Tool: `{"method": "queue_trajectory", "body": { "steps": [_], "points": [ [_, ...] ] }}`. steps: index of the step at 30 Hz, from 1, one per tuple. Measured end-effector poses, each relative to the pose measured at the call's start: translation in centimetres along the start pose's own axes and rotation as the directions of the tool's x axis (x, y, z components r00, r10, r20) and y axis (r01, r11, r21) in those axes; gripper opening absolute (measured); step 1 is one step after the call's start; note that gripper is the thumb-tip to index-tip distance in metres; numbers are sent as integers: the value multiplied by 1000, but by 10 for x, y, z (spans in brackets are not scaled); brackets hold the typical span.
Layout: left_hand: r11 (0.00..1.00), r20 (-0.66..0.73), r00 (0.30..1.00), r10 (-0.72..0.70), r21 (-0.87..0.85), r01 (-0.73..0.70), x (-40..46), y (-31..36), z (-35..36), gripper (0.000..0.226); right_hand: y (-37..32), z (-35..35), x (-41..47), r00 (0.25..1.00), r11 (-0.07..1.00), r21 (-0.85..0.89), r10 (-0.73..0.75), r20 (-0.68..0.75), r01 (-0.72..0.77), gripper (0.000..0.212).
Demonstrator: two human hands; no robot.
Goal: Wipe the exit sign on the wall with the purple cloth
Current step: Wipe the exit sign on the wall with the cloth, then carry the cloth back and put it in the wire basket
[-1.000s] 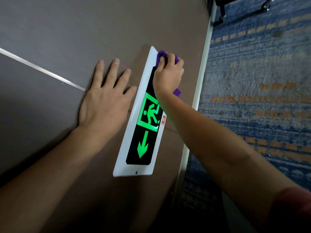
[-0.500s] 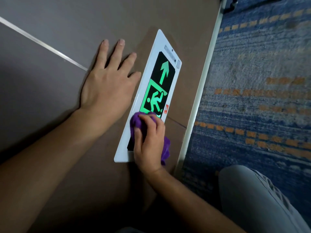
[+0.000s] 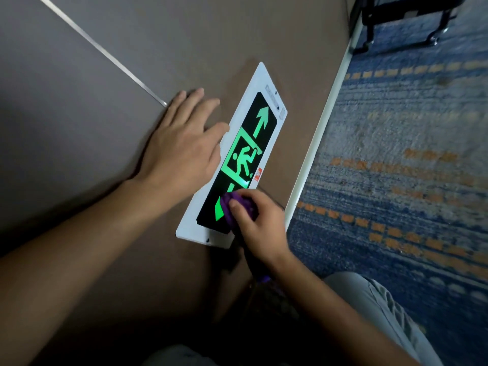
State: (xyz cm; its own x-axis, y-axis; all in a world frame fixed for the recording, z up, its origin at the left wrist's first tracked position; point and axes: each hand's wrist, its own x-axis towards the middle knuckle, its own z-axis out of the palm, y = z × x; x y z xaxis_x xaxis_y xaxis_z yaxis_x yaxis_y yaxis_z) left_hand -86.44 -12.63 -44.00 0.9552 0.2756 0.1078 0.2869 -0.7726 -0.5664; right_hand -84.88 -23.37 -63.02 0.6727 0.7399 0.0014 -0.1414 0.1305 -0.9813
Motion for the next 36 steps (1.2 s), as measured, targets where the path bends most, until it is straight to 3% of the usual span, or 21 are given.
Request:
{"method": "queue_trajectory", "body": {
  "steps": [3,6,9,11,13,15,17,23,26,28,32,36],
  "points": [
    [979,-54,991,-122,-170,111,0,10,-1,35,-23,-46,24,959,879,384,271,88,-283,24],
    [948,-160,967,-201,-280,151,-7,22,-15,32,-46,-76,37,934,775,523,322,155,-354,35],
    [824,-3,956,-295,-508,253,-4,38,-28,34,-76,-88,43,930,689,626,306,203,-364,45],
    [581,245,919,-310,-716,387,4,50,-36,42,-102,-96,44,941,720,610,297,162,-332,51],
    [205,468,867,-169,-844,496,13,60,-50,52,-131,-107,42,949,740,602,298,104,-299,50],
    [-90,520,854,-20,-852,516,23,66,-70,50,-164,-121,35,954,754,602,295,46,-262,40],
    [-202,504,864,-3,-846,493,36,66,-96,43,-200,-137,28,952,768,592,306,-7,-243,37],
    [-299,544,829,-133,-819,490,83,47,-205,17,-309,-186,5,911,737,605,410,-44,-302,65],
    [-285,516,841,-165,-841,460,100,34,-267,10,-364,-210,-9,920,768,569,388,-46,-295,75],
    [-301,487,859,-160,-853,427,108,26,-310,10,-402,-224,-20,941,826,487,338,-21,-286,69],
    [-312,416,905,-92,-875,371,121,0,-411,21,-495,-245,-47,955,951,190,270,-120,-245,55],
    [-264,366,931,-8,-898,351,133,-29,-509,33,-591,-269,-65,963,965,184,216,-162,-185,41]
  ]
}}
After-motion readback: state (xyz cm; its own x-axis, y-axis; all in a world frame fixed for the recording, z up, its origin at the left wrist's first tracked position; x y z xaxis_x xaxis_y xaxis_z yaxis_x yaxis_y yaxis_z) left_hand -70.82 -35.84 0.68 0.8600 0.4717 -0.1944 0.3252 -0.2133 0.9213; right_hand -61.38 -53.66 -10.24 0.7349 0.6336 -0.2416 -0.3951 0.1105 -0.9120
